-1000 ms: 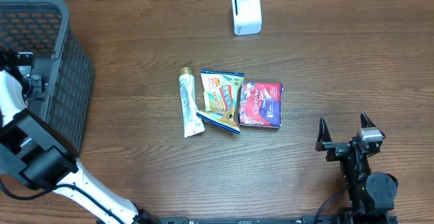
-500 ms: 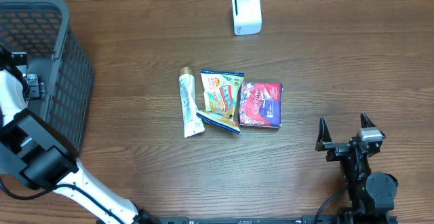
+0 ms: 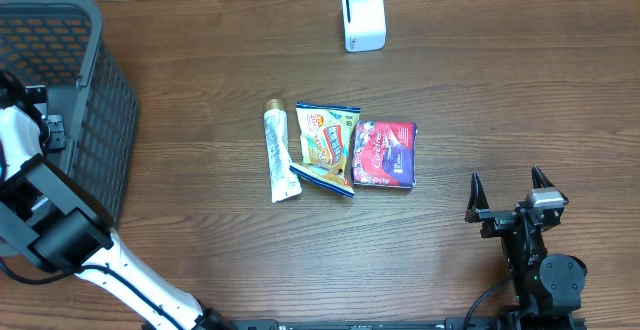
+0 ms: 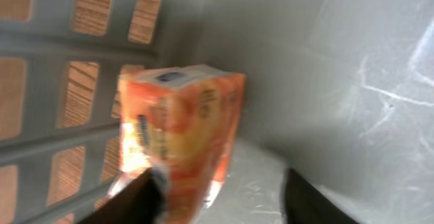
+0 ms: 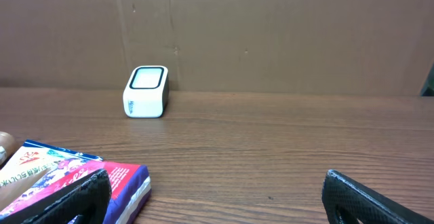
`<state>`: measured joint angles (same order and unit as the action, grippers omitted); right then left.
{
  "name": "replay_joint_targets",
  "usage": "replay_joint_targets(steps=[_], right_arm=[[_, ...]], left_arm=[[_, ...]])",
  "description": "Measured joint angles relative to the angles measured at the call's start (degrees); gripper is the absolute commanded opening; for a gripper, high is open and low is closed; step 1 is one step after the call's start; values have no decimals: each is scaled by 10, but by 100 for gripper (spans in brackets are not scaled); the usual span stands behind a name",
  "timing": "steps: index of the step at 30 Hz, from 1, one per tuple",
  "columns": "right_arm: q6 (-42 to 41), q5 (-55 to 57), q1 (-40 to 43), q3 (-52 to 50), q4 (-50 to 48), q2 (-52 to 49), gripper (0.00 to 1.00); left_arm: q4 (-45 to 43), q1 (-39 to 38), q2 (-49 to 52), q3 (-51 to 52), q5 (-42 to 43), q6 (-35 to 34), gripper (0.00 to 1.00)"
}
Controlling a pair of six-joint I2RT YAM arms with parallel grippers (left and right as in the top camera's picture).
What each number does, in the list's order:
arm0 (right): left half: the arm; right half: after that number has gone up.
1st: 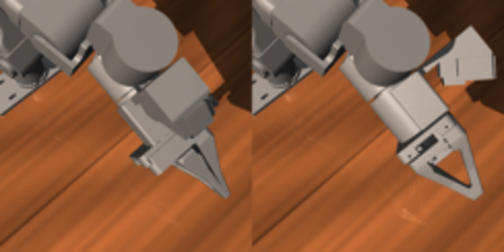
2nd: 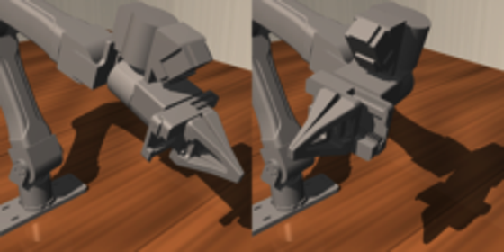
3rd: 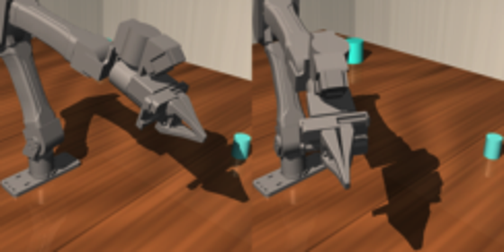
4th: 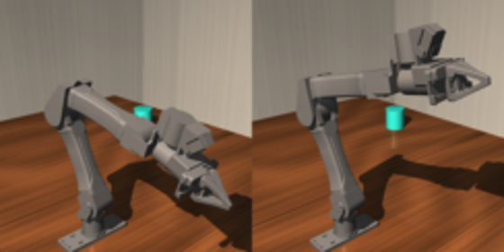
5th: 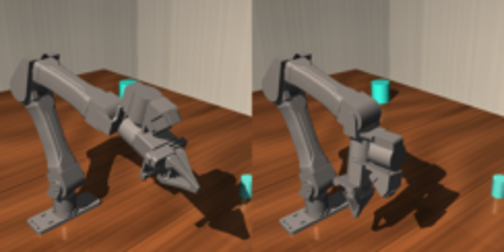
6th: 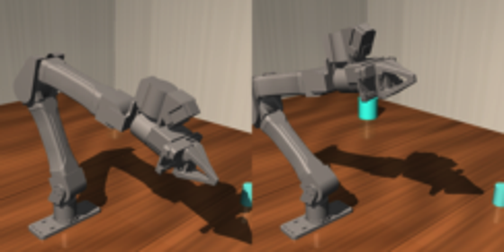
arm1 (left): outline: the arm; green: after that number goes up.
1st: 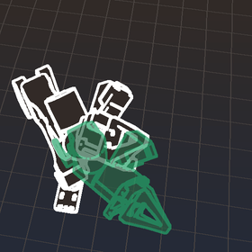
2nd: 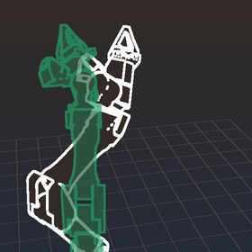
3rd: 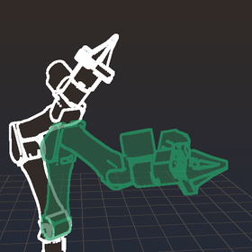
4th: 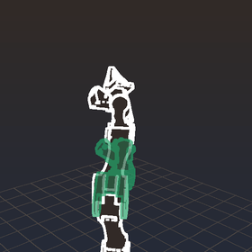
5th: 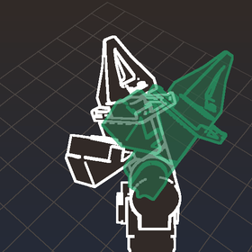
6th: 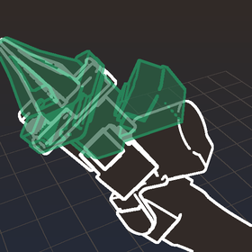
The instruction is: Scan the item barcode
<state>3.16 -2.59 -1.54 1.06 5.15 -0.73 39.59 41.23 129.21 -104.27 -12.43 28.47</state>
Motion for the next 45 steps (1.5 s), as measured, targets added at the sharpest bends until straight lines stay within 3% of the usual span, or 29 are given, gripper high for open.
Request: replay_joint_targets(steps=[3,17,28,32,38,41,45], right_arm=[[0,0,0,0,0,0,100],[0,0,0,0,0,0,100],[0,0,0,0,0,0,100],[0,0,0,0,0,0,100],[0,0,0,0,0,0,100],[0,0,0,0,0,0,100],[0,0,0,0,0,0,100]], left_arm=[[1,1,0,0,-3,-7,4],[30,-47,-34,4,4,-106,4],[26,-63,-278,9,59,-252,4],[33,-62,-381,9,137,-306,4],[58,-77,-468,9,360,-363,4],[99,-135,-489,8,461,-376,4],[184,-260,-479,7,497,-376,5]])
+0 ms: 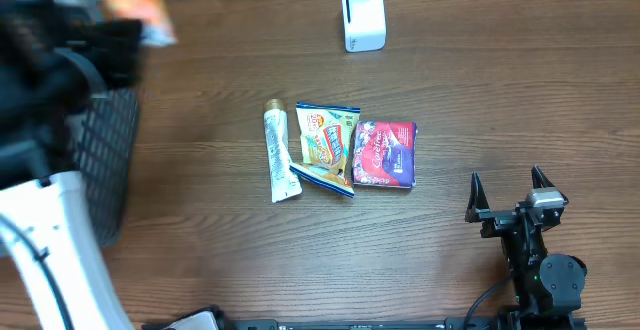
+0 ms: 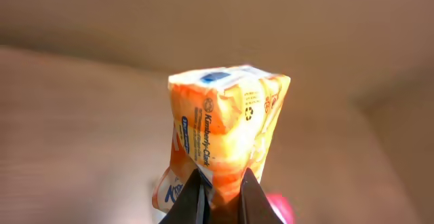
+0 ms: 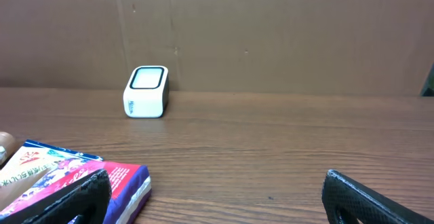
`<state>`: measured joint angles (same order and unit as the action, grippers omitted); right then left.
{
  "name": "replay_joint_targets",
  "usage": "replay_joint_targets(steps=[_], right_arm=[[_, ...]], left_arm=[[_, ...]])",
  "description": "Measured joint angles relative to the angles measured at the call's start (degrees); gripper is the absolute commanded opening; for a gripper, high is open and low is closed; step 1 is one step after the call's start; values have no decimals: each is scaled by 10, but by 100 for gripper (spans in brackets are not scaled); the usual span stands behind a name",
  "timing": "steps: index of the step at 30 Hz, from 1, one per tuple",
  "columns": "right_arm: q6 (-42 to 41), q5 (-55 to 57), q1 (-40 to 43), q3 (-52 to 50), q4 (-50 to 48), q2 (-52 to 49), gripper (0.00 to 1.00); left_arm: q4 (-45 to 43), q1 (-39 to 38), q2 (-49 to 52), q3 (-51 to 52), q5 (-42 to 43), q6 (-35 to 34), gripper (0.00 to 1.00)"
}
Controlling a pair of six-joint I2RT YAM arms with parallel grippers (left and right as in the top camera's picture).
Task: Scan the item barcode
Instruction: 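Grasp the orange tissue pack and lift it out of the basket, then carry the orange pack right and drop it beside the pink box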
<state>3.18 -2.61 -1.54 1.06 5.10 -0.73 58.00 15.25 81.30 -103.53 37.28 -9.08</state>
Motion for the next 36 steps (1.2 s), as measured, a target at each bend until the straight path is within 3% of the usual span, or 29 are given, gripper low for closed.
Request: replay_joint_targets(steps=[7,13,21,26,36], right_arm=[[0,0,0,0,0,0,100],[0,0,0,0,0,0,100],[0,0,0,0,0,0,100],[0,0,0,0,0,0,100],[0,0,0,0,0,0,100]], left_arm=[[72,-230,113,0,-43,0,4],[59,-355,257,0,-101,-5,4],[-48,-402,376,2,-107,-28,4],[-111,-416,389,2,-75,-56,4],[-140,-483,389,2,-89,-131,5]])
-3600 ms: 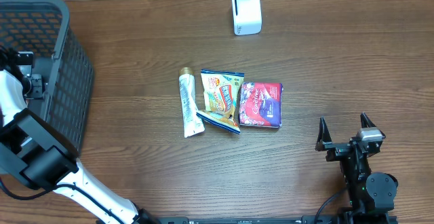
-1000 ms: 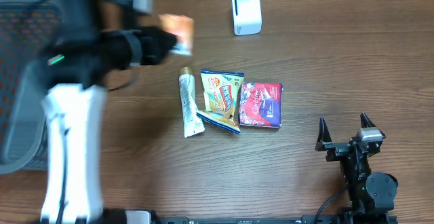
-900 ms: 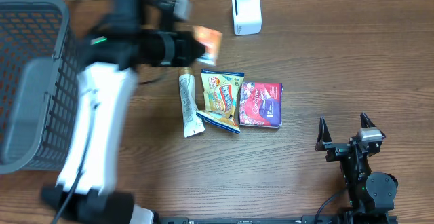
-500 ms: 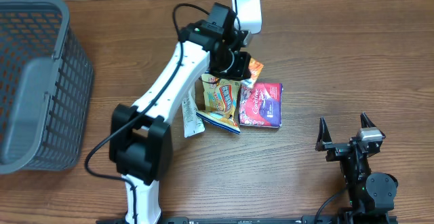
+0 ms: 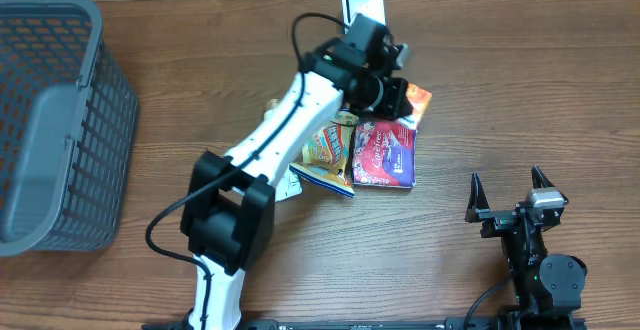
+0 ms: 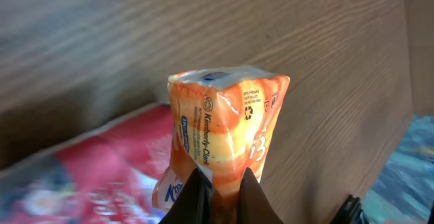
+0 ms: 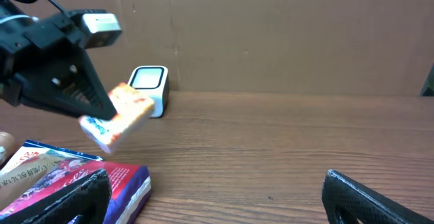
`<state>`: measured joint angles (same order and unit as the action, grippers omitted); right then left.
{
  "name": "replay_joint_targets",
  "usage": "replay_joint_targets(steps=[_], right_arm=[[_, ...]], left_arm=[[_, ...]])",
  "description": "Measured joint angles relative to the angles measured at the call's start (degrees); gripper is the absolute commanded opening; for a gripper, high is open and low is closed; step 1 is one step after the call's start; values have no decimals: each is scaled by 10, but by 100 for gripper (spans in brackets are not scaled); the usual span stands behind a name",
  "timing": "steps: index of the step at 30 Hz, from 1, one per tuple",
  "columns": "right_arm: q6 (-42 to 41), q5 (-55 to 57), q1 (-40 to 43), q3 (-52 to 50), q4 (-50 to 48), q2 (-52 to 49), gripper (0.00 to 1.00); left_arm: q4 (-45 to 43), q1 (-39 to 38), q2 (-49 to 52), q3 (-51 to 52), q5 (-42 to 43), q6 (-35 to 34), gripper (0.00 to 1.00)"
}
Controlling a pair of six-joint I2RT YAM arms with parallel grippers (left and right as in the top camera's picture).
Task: Scan the item barcode
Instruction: 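Carry the orange pack right and drop it beside the pink box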
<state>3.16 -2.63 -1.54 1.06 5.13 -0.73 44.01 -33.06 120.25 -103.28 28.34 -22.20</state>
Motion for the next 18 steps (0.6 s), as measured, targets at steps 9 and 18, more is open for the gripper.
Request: replay_joint_targets(steps=[9,18], right_arm=[[0,0,0,0,0,0,100],[0,0,0,0,0,0,100]], left_arm=[[-3,-52,0,0,-69,-57,26],[3,-71,0,0,-81,-79,31]])
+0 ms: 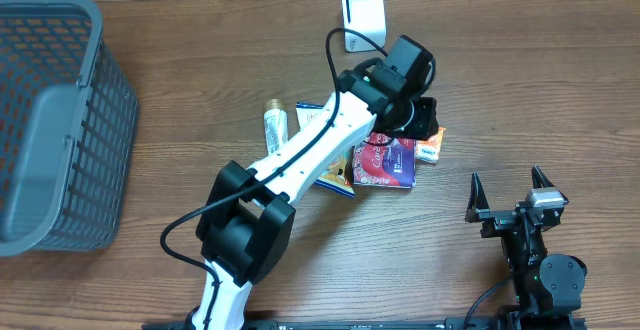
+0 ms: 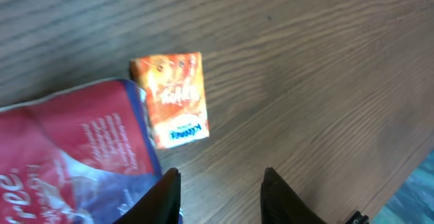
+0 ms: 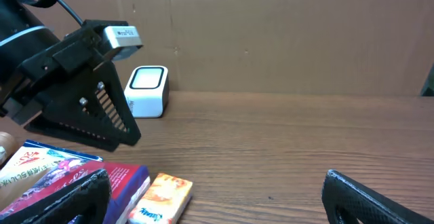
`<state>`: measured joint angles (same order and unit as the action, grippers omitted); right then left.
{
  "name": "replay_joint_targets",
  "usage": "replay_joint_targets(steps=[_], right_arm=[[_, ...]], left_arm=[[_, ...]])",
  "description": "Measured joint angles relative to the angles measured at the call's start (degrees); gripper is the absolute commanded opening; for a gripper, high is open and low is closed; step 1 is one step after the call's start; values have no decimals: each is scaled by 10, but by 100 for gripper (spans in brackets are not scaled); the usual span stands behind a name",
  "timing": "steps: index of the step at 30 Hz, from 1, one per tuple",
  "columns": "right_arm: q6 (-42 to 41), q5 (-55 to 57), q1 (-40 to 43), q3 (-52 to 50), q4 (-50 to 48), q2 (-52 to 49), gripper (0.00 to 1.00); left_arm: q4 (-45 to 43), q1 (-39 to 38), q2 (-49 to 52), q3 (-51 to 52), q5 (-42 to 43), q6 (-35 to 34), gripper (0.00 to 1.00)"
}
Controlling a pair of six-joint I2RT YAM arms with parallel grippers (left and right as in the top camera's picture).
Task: Scan the item barcode
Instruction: 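Carry the orange pack right and drop it beside the pink box, then raise the left arm aside and move the right gripper toward the orange pack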
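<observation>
The orange tissue pack (image 1: 430, 147) lies flat on the wooden table, touching the right edge of the red packet (image 1: 385, 160). It also shows in the left wrist view (image 2: 171, 98) and the right wrist view (image 3: 159, 198). My left gripper (image 1: 423, 128) hangs just above it, open and holding nothing (image 2: 220, 197). The white barcode scanner (image 1: 362, 15) stands upright at the back of the table, also in the right wrist view (image 3: 146, 90). My right gripper (image 1: 507, 192) rests open near the front right, empty (image 3: 217, 203).
A grey mesh basket (image 1: 55, 120) stands at the far left. A toothpaste tube (image 1: 275, 130) and a yellow snack bag (image 1: 325, 155) lie left of the red packet (image 2: 74, 142), partly under my left arm. A cardboard wall (image 3: 271, 34) backs the table.
My left gripper was shut on the orange tissue pack, held in the air near the scanner. Now it is open and the pack lies on the table beside the red packet.
My left gripper was first open around the orange pack inside the basket. Then it was shut on the pack, lifted above the basket. Later it held the pack over the pile in front of the scanner. Now the pack lies released beside the red packet. The right arm stayed still.
</observation>
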<state>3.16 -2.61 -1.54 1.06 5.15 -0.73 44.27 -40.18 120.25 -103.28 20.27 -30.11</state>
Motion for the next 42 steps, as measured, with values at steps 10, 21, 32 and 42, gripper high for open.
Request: replay_joint_targets(steps=[10,21,32,42], right_arm=[[0,0,0,0,0,0,100],[0,0,0,0,0,0,100],[0,0,0,0,0,0,100],[0,-1,0,0,-23,0,100]], left_arm=[[88,26,0,-58,21,45,78],[273,111,-79,-182,-93,90,100],[419,156,-89,-182,-165,93,100],[426,225,-89,-182,-214,82,100]])
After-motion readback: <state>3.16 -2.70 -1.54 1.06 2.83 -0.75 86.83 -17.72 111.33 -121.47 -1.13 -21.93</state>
